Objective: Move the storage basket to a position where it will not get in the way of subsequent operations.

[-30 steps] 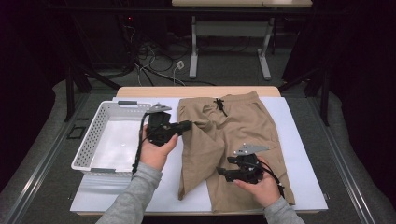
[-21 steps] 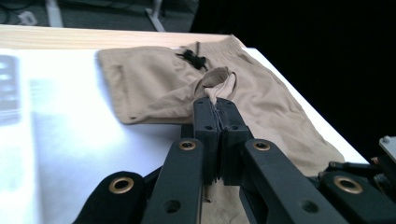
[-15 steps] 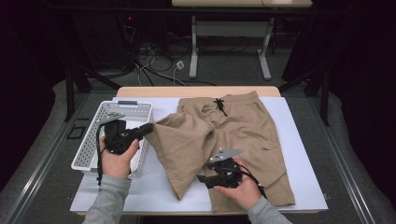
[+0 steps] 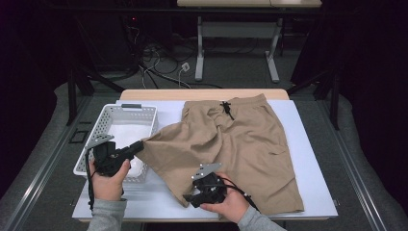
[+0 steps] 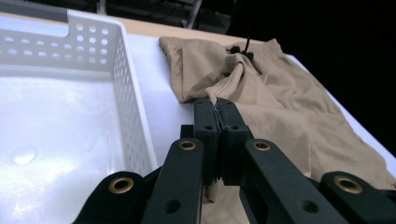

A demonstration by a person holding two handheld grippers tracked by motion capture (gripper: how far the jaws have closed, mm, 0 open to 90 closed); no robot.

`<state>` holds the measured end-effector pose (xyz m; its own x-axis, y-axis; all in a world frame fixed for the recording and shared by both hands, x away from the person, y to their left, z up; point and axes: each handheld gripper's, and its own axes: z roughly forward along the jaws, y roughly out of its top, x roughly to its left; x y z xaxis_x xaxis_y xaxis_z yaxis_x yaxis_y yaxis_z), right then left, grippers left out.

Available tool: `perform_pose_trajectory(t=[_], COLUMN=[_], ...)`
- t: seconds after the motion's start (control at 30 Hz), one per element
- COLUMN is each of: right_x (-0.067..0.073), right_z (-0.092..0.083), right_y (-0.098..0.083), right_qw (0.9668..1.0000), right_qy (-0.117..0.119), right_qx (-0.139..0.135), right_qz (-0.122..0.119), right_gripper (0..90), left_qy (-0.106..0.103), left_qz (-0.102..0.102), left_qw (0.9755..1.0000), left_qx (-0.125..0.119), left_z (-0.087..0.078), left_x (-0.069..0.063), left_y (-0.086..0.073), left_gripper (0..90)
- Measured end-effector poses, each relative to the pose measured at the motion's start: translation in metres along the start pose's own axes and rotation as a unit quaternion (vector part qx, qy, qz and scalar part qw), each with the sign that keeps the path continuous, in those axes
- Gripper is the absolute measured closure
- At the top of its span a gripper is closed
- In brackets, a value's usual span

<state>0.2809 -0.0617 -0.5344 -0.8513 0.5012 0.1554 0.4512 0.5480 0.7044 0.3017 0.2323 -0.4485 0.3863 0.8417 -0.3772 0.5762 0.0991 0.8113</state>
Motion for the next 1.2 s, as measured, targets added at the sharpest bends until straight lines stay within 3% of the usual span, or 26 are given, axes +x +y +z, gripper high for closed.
perform_pose_trajectory(t=[0.17, 0.4, 0.47, 0.53, 0.67, 0.83, 0.93, 1.1, 1.2], right_x=[0.007, 0.01, 0.011, 0.012, 0.011, 0.007, 0.004, -0.006, -0.01], right_z=[0.014, 0.03, 0.032, 0.032, 0.031, 0.026, 0.019, -0.005, -0.02], right_y=[0.0, -0.004, -0.005, -0.005, -0.006, -0.005, -0.006, -0.018, -0.026], right_qw=[0.9998, 0.9994, 0.9991, 0.9988, 0.9973, 0.9979, 0.9976, 0.9987, 0.999], right_qy=[0.01, 0.004, -0.005, -0.012, -0.03, -0.026, -0.024, -0.003, 0.004], right_qx=[0.009, 0.027, 0.022, 0.02, 0.019, 0.03, 0.043, 0.05, 0.045], right_qz=[-0.011, -0.023, -0.035, -0.042, -0.064, -0.051, -0.048, -0.009, 0.001], right_gripper=[37.8, 36.6, 38.4, 43.1, 62.0, 82.7, 85.1, 85.8, 86.0], left_qy=[0.0, -0.004, -0.004, -0.005, -0.005, -0.005, -0.007, -0.009, -0.01], left_qz=[-0.001, 0.005, 0.006, 0.006, 0.007, 0.008, 0.007, 0.014, 0.02], left_qw=[1.0, 0.9999, 0.9999, 0.9998, 0.9997, 0.9997, 0.9997, 0.9995, 0.9992], left_qx=[0.002, 0.012, 0.015, 0.018, 0.022, 0.023, 0.022, 0.026, 0.033], left_z=[0.002, 0.005, 0.007, 0.008, 0.011, 0.011, 0.01, 0.006, 0.004], left_x=[0.001, -0.002, -0.002, -0.003, -0.004, -0.005, -0.006, -0.011, -0.014], left_y=[-0.004, -0.009, -0.01, -0.011, -0.012, -0.013, -0.013, -0.016, -0.02], left_gripper=[88.2, 88.2, 88.2, 88.2, 88.2, 88.2, 88.3, 88.2, 88.3])
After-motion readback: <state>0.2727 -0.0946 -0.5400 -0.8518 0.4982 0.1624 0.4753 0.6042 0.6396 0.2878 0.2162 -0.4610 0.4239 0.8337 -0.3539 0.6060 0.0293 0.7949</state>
